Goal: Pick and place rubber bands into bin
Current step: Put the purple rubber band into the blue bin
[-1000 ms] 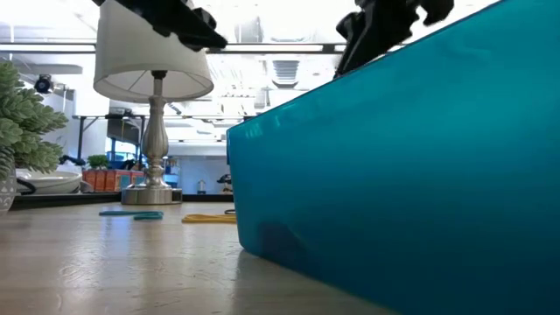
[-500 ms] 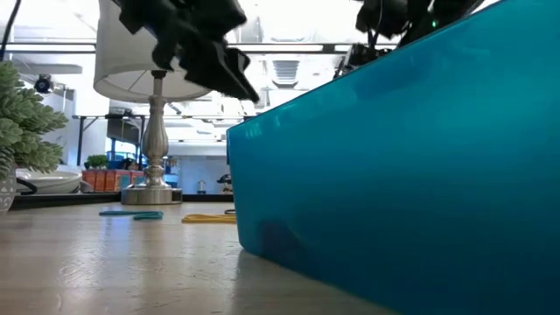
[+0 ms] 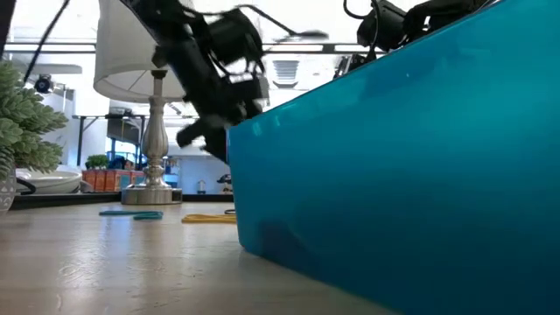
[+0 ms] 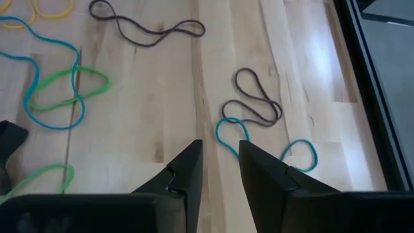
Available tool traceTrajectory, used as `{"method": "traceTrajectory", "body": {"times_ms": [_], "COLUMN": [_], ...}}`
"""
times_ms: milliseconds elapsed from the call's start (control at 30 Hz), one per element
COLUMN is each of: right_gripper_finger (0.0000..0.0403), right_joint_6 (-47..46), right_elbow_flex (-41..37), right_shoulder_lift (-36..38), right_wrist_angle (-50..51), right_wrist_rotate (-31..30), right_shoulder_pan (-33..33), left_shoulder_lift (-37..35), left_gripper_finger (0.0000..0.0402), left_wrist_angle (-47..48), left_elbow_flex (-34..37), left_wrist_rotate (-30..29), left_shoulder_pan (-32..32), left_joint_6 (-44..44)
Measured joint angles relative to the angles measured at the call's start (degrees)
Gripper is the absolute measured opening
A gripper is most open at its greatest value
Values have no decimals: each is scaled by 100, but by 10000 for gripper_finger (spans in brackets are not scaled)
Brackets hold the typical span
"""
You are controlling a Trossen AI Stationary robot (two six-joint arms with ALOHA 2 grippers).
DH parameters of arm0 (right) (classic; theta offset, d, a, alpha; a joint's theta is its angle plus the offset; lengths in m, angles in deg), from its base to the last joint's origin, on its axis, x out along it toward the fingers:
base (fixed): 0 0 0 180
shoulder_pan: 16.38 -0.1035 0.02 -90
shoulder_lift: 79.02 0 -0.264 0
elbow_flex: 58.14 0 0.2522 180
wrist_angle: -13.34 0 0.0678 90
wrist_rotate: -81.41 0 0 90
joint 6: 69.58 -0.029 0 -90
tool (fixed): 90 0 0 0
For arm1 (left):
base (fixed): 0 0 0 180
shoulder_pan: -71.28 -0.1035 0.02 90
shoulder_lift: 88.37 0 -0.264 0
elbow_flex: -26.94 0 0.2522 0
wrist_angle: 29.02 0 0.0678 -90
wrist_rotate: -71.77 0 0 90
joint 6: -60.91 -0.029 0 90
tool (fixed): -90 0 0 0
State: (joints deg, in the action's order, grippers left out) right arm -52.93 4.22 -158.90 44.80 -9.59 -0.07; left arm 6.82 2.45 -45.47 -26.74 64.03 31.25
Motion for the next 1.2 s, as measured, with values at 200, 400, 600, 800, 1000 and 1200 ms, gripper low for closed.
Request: {"method": "traceTrajectory", "body": {"times_ms": [200, 400, 600, 800, 1000, 1200], "right_gripper_finger": [93, 88, 90, 91, 87, 81], "right_joint_6": [-92, -79, -122, -236, -251, -273], "right_elbow_flex": [-22, -39, -39, -48, -85, -90], "right_shoulder_lift": [0, 0, 0, 0, 0, 0], "right_wrist_angle": [43, 50, 31, -14, -29, -28], "right_wrist_rotate": [-2, -2, -2, -2, -4, -7], "right_shoulder_pan": [-2, -2, -2, -2, -2, -3], "left_shoulder_lift": [426, 472, 438, 496, 745, 920], "left_gripper_finger": [159, 159, 159, 159, 159, 159], "left_wrist_angle": [140, 129, 152, 257, 46, -28], "left_elbow_flex": [-154, -144, -164, -184, -180, -186], "left_wrist_rotate": [-7, -98, -81, -37, 112, 114], "left_shoulder_pan": [-169, -268, -370, -454, -467, -476], "left_joint_6": [-100, -230, -264, -383, -547, -585]}}
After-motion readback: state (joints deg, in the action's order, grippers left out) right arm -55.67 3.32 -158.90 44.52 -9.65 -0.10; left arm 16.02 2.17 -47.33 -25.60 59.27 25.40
